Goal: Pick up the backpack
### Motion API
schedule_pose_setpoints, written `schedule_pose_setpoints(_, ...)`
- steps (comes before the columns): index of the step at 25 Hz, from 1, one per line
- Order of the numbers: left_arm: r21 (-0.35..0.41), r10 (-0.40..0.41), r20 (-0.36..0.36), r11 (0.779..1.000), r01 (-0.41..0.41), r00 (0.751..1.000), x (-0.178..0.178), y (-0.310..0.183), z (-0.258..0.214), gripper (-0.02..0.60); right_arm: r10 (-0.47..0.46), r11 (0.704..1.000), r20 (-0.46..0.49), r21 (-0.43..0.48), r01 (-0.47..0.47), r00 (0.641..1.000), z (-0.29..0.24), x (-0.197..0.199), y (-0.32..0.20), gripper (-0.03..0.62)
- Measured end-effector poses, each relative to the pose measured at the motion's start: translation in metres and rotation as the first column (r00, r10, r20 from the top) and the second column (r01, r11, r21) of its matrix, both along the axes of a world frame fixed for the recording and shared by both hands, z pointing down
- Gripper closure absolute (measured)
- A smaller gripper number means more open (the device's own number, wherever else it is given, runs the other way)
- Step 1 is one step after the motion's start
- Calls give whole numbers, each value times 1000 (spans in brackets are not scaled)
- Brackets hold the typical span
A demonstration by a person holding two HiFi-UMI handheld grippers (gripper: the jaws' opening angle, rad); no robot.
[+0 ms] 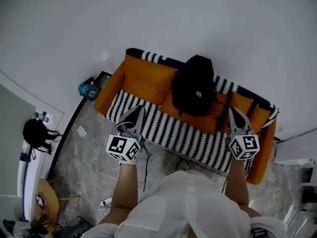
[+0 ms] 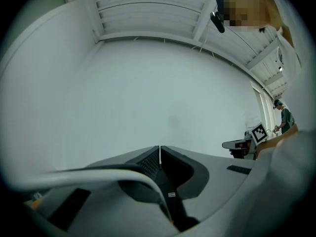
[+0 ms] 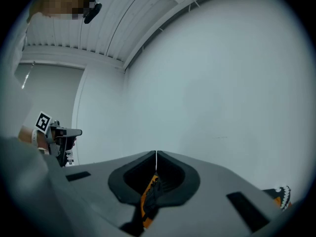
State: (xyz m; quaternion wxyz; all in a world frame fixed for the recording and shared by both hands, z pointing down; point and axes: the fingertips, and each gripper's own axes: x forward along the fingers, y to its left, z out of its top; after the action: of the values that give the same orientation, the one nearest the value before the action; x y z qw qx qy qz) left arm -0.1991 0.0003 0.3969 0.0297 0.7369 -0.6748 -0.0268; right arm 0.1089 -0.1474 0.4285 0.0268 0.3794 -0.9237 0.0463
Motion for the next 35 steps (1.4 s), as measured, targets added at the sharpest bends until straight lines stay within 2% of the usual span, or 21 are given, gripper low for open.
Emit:
schedule_pose_setpoints(5, 0, 25, -1, 1000, -25, 1000, 5, -38, 0, 554, -17, 1000, -3, -3, 17, 1000, 1, -4, -24, 574)
schedule_pose_setpoints(16, -25, 159, -9, 987, -159, 987, 17, -120, 10, 554, 7, 1000, -18, -12, -8, 1000, 4, -18, -69, 574)
schedule_pose_setpoints(24, -46, 298, -7, 953, -298, 955, 5, -204, 18, 554, 73, 996, -34, -40, -74, 997, 13, -42, -121, 574)
schedule_pose_setpoints(35, -97, 452, -43, 886, -454, 891, -10, -293, 62, 554, 153, 984, -75, -81, -159, 985, 45, -72, -173, 574)
